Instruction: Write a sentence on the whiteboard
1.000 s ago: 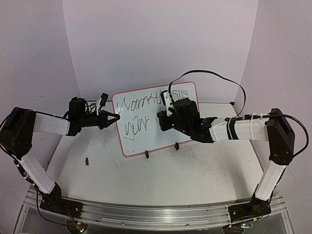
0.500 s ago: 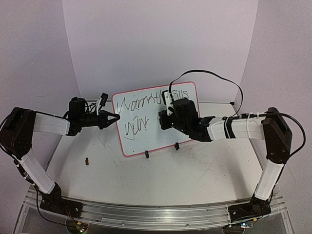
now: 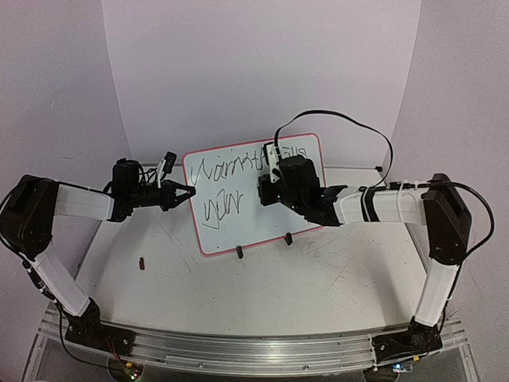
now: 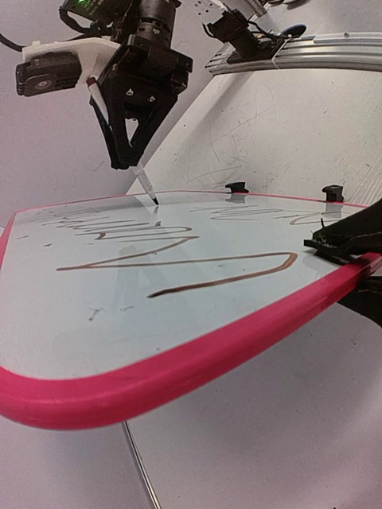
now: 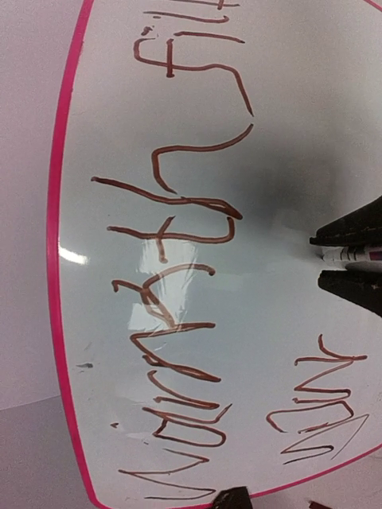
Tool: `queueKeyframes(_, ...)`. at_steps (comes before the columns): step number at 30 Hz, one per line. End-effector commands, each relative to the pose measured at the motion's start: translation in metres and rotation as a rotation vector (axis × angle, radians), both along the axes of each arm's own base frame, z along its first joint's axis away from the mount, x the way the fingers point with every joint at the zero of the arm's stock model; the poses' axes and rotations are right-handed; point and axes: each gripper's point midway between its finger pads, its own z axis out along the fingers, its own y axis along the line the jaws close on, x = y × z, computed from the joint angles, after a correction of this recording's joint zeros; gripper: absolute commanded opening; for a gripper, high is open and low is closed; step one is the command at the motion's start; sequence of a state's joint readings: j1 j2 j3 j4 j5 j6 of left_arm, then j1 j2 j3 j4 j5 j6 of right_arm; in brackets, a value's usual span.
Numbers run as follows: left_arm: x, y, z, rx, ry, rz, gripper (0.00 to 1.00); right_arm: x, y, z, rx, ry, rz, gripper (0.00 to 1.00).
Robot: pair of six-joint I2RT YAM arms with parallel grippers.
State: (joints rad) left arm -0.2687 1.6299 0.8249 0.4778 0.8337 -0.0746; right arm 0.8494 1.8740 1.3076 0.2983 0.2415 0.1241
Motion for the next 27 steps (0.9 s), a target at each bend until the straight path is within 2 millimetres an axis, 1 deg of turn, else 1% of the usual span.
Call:
queueKeyframes(1,0.021,0.013,-0.030,0.149,-0.055,0.107,0.00,0.005,0.018,0.017,0.031,-0.045,0.031,0.00)
queueKeyframes(4,0.021,0.013,-0.029,0.150,-0.056,0.109,0.00,0.000,0.029,0.010,0.028,-0.031,0.058,0.00)
queueKeyframes(7,0.020,0.014,-0.028,0.149,-0.059,0.110,0.00,-0.005,0.035,-0.001,0.022,-0.007,0.075,0.00)
queueKeyframes(13,0.020,0.013,-0.028,0.149,-0.058,0.108,0.00,-0.015,0.035,-0.020,0.019,0.048,0.088,0.00)
queueKeyframes(18,0.020,0.014,-0.028,0.148,-0.060,0.109,0.00,-0.021,0.023,-0.034,-0.006,0.076,0.060,0.00)
queueKeyframes(20,0.020,0.013,-0.028,0.148,-0.059,0.108,0.00,-0.021,0.018,-0.036,-0.017,0.078,0.042,0.00)
queueKeyframes(24,0.020,0.013,-0.028,0.147,-0.057,0.107,0.00,-0.020,0.011,-0.037,-0.034,0.074,0.013,0.00)
queueKeyframes(27,0.020,0.014,-0.027,0.147,-0.058,0.109,0.00,-0.015,0.002,-0.033,-0.039,0.060,-0.026,0.00)
